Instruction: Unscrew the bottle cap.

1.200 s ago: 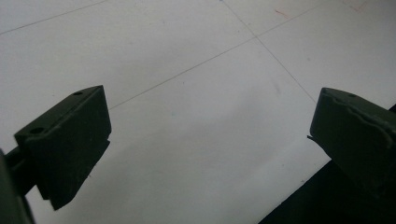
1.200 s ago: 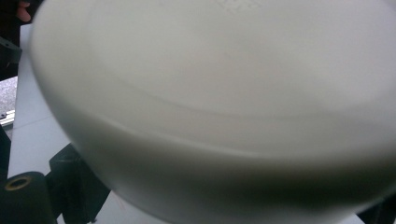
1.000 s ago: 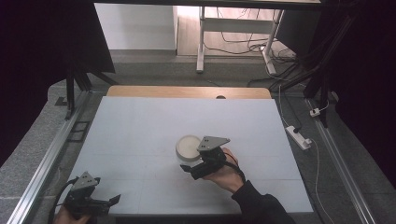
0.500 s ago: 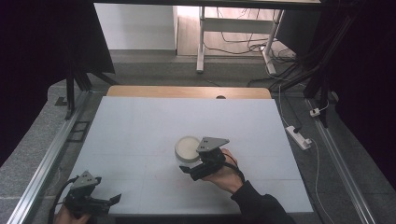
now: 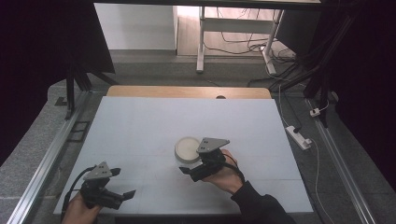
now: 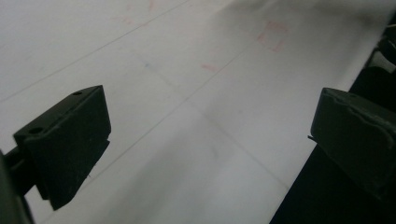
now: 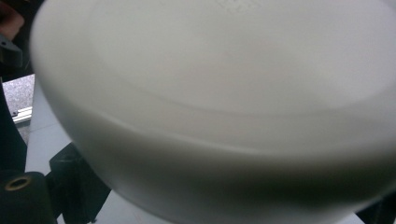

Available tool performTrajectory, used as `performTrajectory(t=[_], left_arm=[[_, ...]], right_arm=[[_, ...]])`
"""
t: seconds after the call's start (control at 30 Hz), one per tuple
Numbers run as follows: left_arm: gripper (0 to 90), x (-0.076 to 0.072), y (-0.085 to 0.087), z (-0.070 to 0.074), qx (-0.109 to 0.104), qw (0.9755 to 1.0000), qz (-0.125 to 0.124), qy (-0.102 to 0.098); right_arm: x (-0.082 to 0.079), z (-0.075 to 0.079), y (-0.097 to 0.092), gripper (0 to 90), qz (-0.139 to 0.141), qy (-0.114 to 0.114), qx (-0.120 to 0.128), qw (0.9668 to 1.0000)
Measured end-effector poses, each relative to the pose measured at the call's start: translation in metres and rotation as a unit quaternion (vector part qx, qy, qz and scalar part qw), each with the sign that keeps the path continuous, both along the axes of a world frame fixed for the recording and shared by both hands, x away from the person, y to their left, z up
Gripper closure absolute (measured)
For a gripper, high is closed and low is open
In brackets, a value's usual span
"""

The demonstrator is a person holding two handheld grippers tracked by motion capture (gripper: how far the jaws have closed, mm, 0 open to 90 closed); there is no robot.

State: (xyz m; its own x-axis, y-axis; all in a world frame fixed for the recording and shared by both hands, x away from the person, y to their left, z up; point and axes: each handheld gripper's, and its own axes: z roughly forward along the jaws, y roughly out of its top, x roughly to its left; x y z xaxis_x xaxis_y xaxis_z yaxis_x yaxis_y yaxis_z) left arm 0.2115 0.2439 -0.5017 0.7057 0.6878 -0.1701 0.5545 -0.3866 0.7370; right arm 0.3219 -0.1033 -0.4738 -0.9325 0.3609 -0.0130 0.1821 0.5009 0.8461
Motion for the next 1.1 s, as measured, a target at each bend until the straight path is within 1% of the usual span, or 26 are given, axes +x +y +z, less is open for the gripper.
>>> performTrajectory(t=[0.07, 0.13, 0.2, 0.3, 0.37, 0.47, 0.57, 0.67, 0.73, 0.77, 0.8, 0.83, 0.87, 0.9, 0.93, 0.97, 1.03, 1.07, 1.1], left_arm=[[0.0, 0.006, -0.007, 0.004, -0.002, 0.9999, -0.013, -0.008], [0.0, 0.012, -0.014, 0.009, -0.015, 0.9995, -0.023, -0.018], [0.0, 0.019, -0.020, 0.014, -0.021, 0.9989, -0.032, -0.027], [0.0, 0.030, -0.029, 0.023, -0.022, 0.9981, -0.041, -0.041], [0.0, 0.037, -0.036, 0.027, -0.025, 0.9974, -0.053, -0.043], [0.0, 0.045, -0.047, 0.033, -0.024, 0.9963, -0.066, -0.049], [0.0, 0.051, -0.055, 0.039, -0.022, 0.9952, -0.074, -0.061], [0.0, 0.057, -0.063, 0.046, -0.022, 0.9932, -0.086, -0.076], [0.0, 0.063, -0.068, 0.050, -0.025, 0.9919, -0.097, -0.078], [0.0, 0.068, -0.075, 0.053, -0.023, 0.9904, -0.109, -0.082], [0.0, 0.071, -0.077, 0.054, -0.022, 0.9898, -0.114, -0.083], [0.0, 0.071, -0.077, 0.054, -0.022, 0.9898, -0.114, -0.083], [0.0, 0.078, -0.084, 0.056, -0.022, 0.9881, -0.126, -0.085], [0.0, 0.078, -0.084, 0.056, -0.022, 0.9881, -0.126, -0.085], [0.0, 0.085, -0.089, 0.059, -0.029, 0.9870, -0.135, -0.082], [0.0, 0.085, -0.089, 0.059, -0.029, 0.9870, -0.135, -0.082], [0.0, 0.090, -0.094, 0.062, -0.037, 0.9850, -0.148, -0.082], [0.0, 0.091, -0.096, 0.062, -0.039, 0.9842, -0.152, -0.081], [0.0, 0.093, -0.100, 0.064, -0.039, 0.9829, -0.160, -0.082]], right_arm=[[0.000, 0.000, -0.001, 6.8, 0.000, 0.001, 0.001, 1.0000], [0.000, 0.000, -0.001, 6.8, 0.001, 0.000, 0.002, 1.0000], [0.000, 0.000, -0.001, 6.8, 0.001, 0.001, 0.002, 1.0000], [0.000, 0.000, -0.001, 6.8, 0.003, 0.001, 0.001, 1.0000], [0.000, 0.000, -0.001, 6.8, 0.004, 0.002, 0.001, 1.0000], [0.000, 0.000, -0.002, 6.8, 0.006, 0.002, 0.002, 1.0000], [0.000, 0.001, -0.002, 6.8, 0.008, 0.001, 0.001, 1.0000], [0.001, 0.000, -0.002, 6.8, 0.010, 0.000, 0.000, 0.9999], [0.001, 0.000, -0.003, 6.8, 0.011, 0.001, -0.001, 0.9999], [0.001, -0.001, -0.003, 6.8, 0.012, 0.001, -0.002, 0.9999], [0.001, 0.000, -0.003, 6.8, 0.013, 0.001, -0.002, 0.9999], [0.001, 0.000, -0.003, 6.8, 0.013, 0.001, -0.002, 0.9999], [0.001, 0.000, -0.003, 6.8, 0.015, 0.001, -0.002, 0.9999], [0.001, 0.000, -0.003, 6.8, 0.016, 0.001, -0.003, 0.9999], [0.001, 0.000, -0.003, 6.8, 0.017, 0.001, -0.003, 0.9999], [0.001, 0.000, -0.003, 6.8, 0.017, 0.001, -0.002, 0.9998], [0.001, 0.000, -0.003, 6.8, 0.018, 0.001, -0.002, 0.9998], [0.002, 0.000, -0.003, 6.8, 0.019, 0.002, -0.002, 0.9998], [0.002, 0.000, -0.003, 6.8, 0.019, 0.002, -0.002, 0.9998]])
